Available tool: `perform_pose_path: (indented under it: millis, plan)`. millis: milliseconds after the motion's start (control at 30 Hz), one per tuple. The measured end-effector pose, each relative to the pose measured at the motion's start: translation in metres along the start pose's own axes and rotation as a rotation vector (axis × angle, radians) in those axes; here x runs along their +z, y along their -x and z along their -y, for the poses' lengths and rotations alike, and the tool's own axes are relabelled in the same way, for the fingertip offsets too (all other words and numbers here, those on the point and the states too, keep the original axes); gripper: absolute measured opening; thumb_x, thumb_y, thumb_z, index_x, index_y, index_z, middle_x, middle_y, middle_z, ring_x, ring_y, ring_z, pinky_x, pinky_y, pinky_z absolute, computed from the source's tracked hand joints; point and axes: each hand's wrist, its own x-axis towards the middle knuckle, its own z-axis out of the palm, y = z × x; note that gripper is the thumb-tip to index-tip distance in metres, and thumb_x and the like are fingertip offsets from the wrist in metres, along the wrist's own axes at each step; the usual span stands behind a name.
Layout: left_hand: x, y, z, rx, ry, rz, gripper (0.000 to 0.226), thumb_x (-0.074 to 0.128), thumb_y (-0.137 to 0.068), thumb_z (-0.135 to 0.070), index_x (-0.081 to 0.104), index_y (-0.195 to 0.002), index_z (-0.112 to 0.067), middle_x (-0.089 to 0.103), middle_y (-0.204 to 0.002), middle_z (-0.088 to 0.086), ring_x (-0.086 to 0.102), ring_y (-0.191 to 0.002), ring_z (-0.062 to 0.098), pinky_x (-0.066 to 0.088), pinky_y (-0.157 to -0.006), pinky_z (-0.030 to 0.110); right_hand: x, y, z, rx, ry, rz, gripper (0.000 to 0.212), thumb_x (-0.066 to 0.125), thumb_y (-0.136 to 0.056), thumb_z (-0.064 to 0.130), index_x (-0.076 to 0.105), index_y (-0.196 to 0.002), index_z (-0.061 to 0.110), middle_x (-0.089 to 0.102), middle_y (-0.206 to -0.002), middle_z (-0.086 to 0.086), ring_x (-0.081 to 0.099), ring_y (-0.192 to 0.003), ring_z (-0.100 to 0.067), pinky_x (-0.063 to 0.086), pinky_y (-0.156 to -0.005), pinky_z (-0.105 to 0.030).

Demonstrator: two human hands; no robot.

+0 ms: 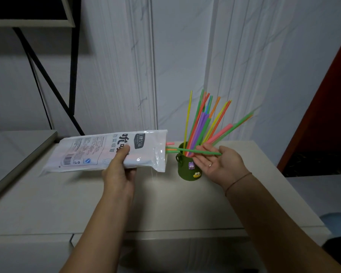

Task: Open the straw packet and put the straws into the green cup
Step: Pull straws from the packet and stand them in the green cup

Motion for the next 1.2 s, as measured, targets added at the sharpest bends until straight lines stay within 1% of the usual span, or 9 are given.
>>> perform_pose_path:
  millis: [100,200,400,533,633,733,833,967,1200]
  plan:
    - [0.003,0.006,0.008,0.008,-0.071,0.062,0.039,0.071,-0.077,-0.001,0.061,-0.109,-0.021,0.072,-0.11,0.002,0.071,-0.095,0.015,0.058,-0.078,0.033,0.008,0.003,-0.008,0.008,0.121,0.044,0.044,0.029,-0.101,0.031,0.062,-0.093,0.002,0.061,-0.115,-0.018,0.054,-0.115,-0.033,0.041,-0.097,-0.043]
    - [0.008,0.013,0.017,0.026,-0.144,0.107,0.036,0.073,-0.077,-0.003,0.063,-0.106,-0.021,0.073,-0.108,0.003,0.071,-0.095,0.017,0.057,-0.084,0.036,0.013,0.005,-0.017,0.081,0.207,0.109,0.047,0.026,-0.101,0.034,0.062,-0.105,0.004,0.058,-0.126,-0.016,0.054,-0.115,-0.03,0.039,-0.101,-0.043]
    - [0.016,0.023,0.016,0.241,-0.26,0.218,0.054,0.072,-0.077,0.0,0.057,-0.125,-0.019,0.069,-0.119,0.007,0.067,-0.107,0.02,0.055,-0.089,0.037,0.013,0.006,-0.017,0.162,0.118,0.123,0.042,0.032,-0.1,0.029,0.055,-0.123,0.002,0.056,-0.127,-0.017,0.058,-0.1,-0.031,0.05,-0.073,-0.043]
    - [0.017,0.024,0.013,0.303,-0.284,0.233,0.066,0.073,-0.076,0.0,0.048,-0.135,-0.017,0.065,-0.125,0.007,0.065,-0.111,0.02,0.054,-0.092,0.039,0.011,0.007,-0.016,0.151,0.207,0.121,0.031,0.04,-0.098,0.025,0.061,-0.109,0.005,0.063,-0.111,-0.013,0.064,-0.088,-0.027,0.053,-0.065,-0.039]
    - [0.015,0.022,0.012,0.264,-0.234,0.2,0.062,0.072,-0.077,0.0,0.052,-0.132,-0.02,0.068,-0.121,0.006,0.067,-0.107,0.02,0.056,-0.088,0.038,0.013,0.011,-0.017,0.075,0.389,0.121,0.015,0.052,-0.092,0.019,0.064,-0.092,0.011,0.068,-0.088,-0.007,0.068,-0.067,-0.018,0.054,-0.055,-0.028]
    - [0.012,0.018,0.013,0.184,-0.164,0.15,0.058,0.072,-0.077,0.0,0.055,-0.129,-0.021,0.071,-0.115,0.004,0.07,-0.1,0.017,0.059,-0.078,0.033,0.015,0.012,-0.021,-0.054,0.465,0.151,0.009,0.055,-0.09,0.01,0.063,-0.094,0.006,0.062,-0.074,-0.007,0.058,-0.045,-0.008,0.048,-0.044,-0.017]
    - [0.007,0.013,0.012,0.067,-0.102,0.1,0.049,0.072,-0.077,-0.001,0.059,-0.122,-0.018,0.074,-0.107,0.001,0.072,-0.094,0.015,0.059,-0.074,0.031,0.015,0.01,-0.021,-0.218,0.513,0.148,0.015,0.055,-0.089,0.002,0.063,-0.1,-0.006,0.06,-0.068,-0.01,0.057,-0.044,-0.005,0.049,-0.046,-0.016]
    - [0.001,0.004,0.004,-0.071,0.05,0.017,0.035,0.069,-0.078,0.001,0.06,-0.106,-0.018,0.077,-0.091,0.0,0.073,-0.086,0.015,0.06,-0.073,0.036,0.013,0.013,-0.002,-0.303,0.544,0.156,0.008,0.057,-0.088,-0.001,0.064,-0.084,-0.002,0.06,-0.052,-0.006,0.059,-0.044,-0.006,0.051,-0.048,-0.015]
    - [-0.005,-0.004,-0.005,-0.167,0.133,-0.045,0.031,0.064,-0.083,0.002,0.059,-0.11,-0.013,0.072,-0.106,0.006,0.07,-0.097,0.019,0.059,-0.075,0.04,0.01,0.018,0.02,-0.259,0.246,0.263,0.011,0.054,-0.088,-0.002,0.061,-0.079,-0.001,0.053,-0.063,-0.007,0.053,-0.045,-0.005,0.045,-0.043,-0.013]
